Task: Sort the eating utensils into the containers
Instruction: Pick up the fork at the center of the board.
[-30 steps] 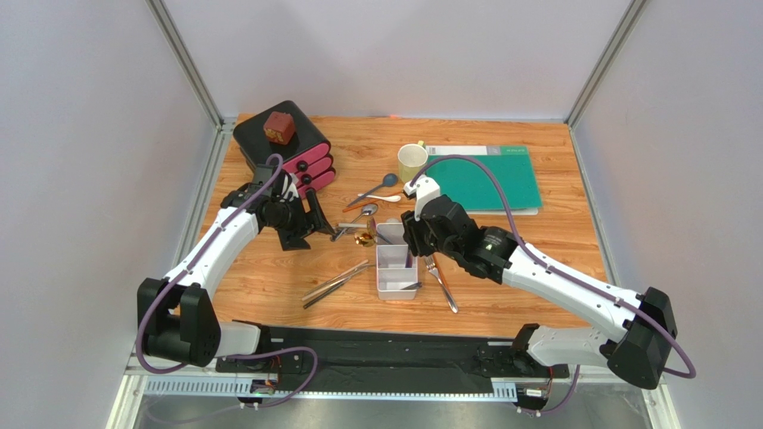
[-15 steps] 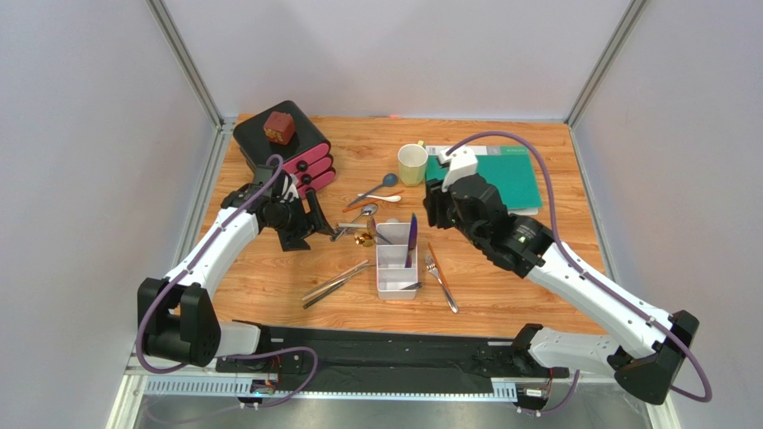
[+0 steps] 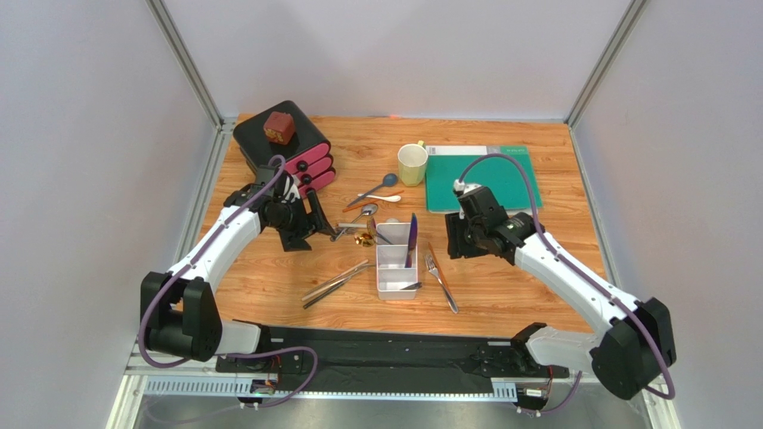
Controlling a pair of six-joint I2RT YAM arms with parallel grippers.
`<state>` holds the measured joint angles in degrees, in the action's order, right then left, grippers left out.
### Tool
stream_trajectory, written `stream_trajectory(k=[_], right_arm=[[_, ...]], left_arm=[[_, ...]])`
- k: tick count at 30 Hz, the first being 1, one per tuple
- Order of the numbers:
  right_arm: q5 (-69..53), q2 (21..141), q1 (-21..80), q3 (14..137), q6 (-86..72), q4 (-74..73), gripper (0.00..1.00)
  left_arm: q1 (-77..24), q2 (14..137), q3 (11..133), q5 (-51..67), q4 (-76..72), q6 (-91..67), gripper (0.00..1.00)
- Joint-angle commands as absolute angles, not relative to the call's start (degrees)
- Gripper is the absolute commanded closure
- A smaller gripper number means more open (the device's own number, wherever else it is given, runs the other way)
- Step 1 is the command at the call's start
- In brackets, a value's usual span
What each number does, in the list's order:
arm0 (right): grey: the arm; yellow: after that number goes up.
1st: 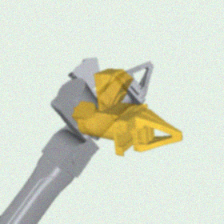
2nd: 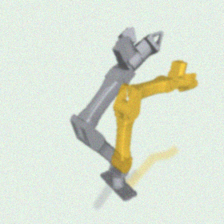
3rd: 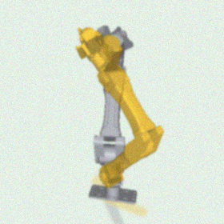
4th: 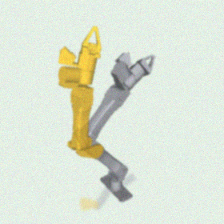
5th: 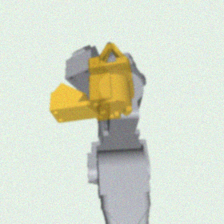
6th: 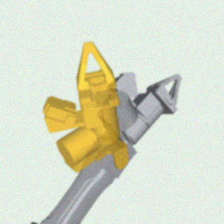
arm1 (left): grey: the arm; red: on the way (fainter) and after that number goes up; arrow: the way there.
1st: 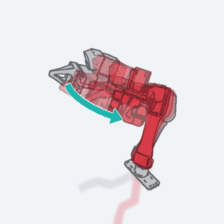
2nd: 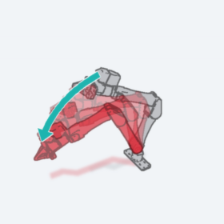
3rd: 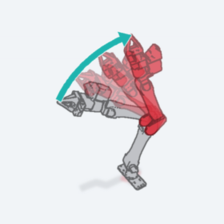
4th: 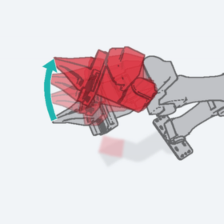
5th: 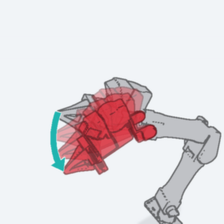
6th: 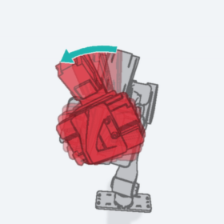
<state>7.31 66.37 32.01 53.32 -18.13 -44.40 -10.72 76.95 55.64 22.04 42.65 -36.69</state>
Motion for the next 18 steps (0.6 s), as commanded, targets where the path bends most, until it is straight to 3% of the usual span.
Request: stream_trajectory(k=[1, 8, 18], right_arm=[[-4.39, 69.86, 32.52, 50.81, -16.71, -43.69, 0.50], [-9.32, 80.06, 33.57, 50.44, -14.07, -41.31, 0.51], [-7.21, 83.41, 36.91, 51.68, -13.18, -40.34, 0.52]], left_arm=[[-10.37, 76.82, 55.11, 22.68, 41.31, -35.60, 0.16], [-10.37, 76.82, 55.11, 22.41, 41.31, -35.51, 0.16], [-10.37, 77.69, 55.46, 22.06, 41.48, -35.33, 0.16]])
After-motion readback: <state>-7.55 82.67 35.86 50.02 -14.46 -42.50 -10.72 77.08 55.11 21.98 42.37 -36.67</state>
